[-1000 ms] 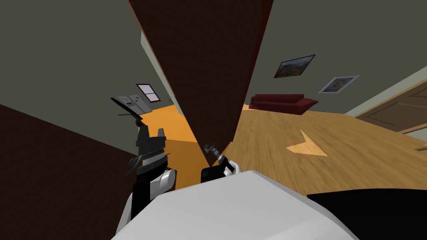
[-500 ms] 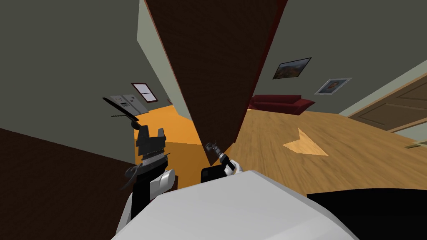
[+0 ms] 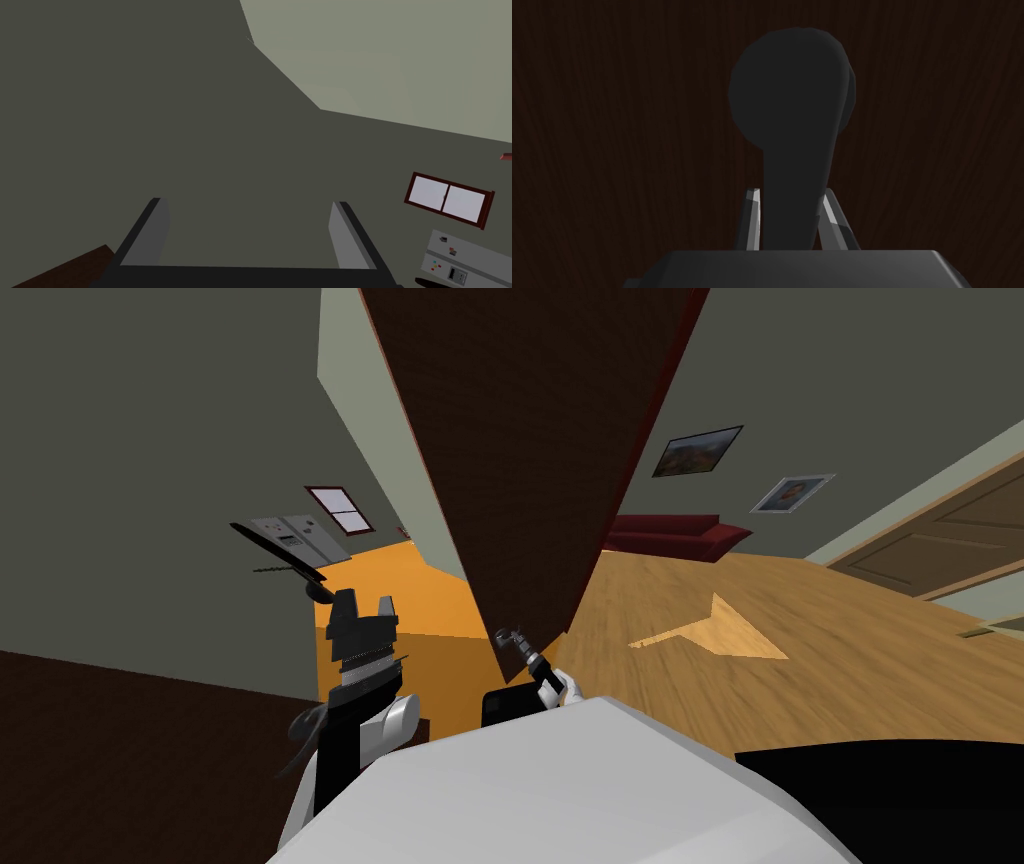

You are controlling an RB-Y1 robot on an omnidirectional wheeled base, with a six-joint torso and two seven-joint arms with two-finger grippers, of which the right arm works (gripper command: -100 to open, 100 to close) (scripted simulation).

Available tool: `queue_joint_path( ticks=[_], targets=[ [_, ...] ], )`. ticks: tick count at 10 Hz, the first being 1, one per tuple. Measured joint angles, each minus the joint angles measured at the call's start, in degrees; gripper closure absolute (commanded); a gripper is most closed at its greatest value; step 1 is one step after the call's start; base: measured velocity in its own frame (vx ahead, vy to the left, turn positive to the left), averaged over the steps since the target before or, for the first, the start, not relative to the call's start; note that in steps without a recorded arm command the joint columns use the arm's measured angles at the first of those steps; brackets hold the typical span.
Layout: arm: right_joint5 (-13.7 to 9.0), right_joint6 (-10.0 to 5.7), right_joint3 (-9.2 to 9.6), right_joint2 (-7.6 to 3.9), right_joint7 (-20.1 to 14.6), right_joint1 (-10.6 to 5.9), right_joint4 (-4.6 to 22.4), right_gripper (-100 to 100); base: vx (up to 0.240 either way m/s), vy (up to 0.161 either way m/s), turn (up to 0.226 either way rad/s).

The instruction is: Push the door open

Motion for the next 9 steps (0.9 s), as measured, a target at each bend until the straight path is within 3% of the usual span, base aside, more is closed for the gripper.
queue_joint_path(
  ticks=[3, 6, 9],
  targets=[
    [-0.48, 0.53, -1.75, 0.10, 0.57, 0.28, -0.37, 100, 0.085, 0.105, -0.045],
    [-1.20, -0.29, -4.27, 1.46, 1.61, -0.98, 2.08, 100, 0.129, 0.152, -0.072],
    [-1.91, 0.15, -6.85, 2.09, 2.44, -0.81, 1.53, 100, 0.129, 0.175, -0.077]
  ],
)
